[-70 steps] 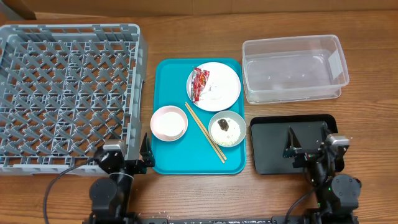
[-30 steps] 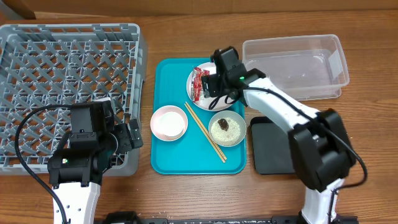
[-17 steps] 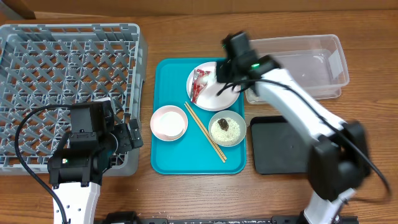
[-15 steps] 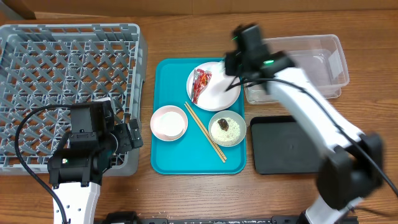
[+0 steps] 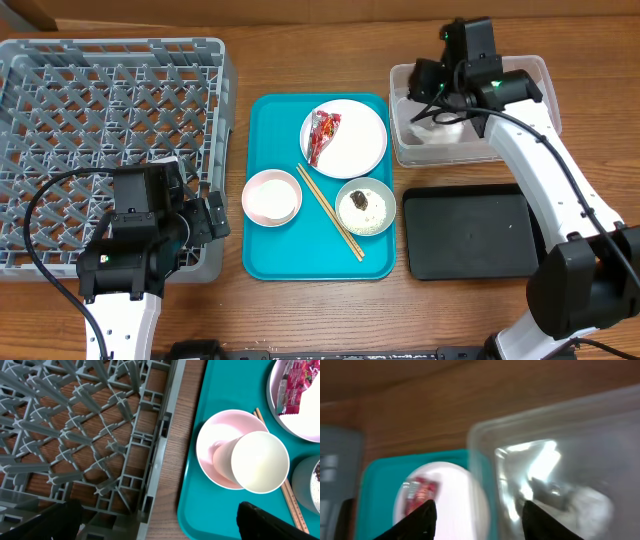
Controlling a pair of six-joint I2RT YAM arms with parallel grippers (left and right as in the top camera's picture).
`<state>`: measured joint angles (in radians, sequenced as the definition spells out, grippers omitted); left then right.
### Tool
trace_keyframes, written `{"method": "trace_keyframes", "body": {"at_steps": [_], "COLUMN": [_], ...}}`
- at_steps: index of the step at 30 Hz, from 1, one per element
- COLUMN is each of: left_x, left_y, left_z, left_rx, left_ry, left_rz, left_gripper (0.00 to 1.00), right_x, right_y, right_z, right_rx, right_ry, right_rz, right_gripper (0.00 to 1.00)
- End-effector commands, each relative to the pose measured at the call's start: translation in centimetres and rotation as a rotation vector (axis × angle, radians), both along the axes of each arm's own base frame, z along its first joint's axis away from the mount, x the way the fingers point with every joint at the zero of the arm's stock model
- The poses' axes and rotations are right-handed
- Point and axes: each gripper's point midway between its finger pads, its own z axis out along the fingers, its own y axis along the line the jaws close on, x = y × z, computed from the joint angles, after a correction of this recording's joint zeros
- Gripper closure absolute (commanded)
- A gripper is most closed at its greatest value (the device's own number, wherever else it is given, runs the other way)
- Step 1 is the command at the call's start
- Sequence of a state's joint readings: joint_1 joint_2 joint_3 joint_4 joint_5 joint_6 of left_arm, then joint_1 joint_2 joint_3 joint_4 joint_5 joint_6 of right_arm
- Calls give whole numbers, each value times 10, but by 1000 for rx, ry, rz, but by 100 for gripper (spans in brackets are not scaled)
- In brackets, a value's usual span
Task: Sort waste into correct bins and load items into the dishwasher
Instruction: 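Grasp the red wrapper and tissue with the right gripper, then carry the wrapper to the clear plastic bin and release it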
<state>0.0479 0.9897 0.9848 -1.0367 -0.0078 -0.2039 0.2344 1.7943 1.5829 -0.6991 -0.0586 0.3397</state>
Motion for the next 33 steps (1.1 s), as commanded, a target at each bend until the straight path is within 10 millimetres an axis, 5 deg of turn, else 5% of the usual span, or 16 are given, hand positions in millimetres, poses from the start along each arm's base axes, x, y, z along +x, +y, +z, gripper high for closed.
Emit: {"method": "trace_keyframes", "body": {"at_steps": [1,12,23,25,28,33], "left_x": [4,4,3,3,3,3], "left_y": [0,0,0,0,0,0], "left_z": [9,9,8,8,8,8], "left_rx": [-7,-7,-7,-7,-7,-7], "left_ry": [-24,-23,-16,-16,-16,-16], "left_rz": [3,3,3,3,3,3], "left_gripper": [0,0,0,0,0,0], "right_x": [-11,-31,-35,-39,-41,-26], "right_y": [61,145,189,192,191,169], "right_z": [37,-58,-152,-163,-162,-127], "right_rx": [148,-5,8,-3,-7,9], "right_ry": [-73,63,173,191,196,172], "right_rz": [183,226,217,225,227,180], "right_gripper": [43,39,37,46,74,96]}}
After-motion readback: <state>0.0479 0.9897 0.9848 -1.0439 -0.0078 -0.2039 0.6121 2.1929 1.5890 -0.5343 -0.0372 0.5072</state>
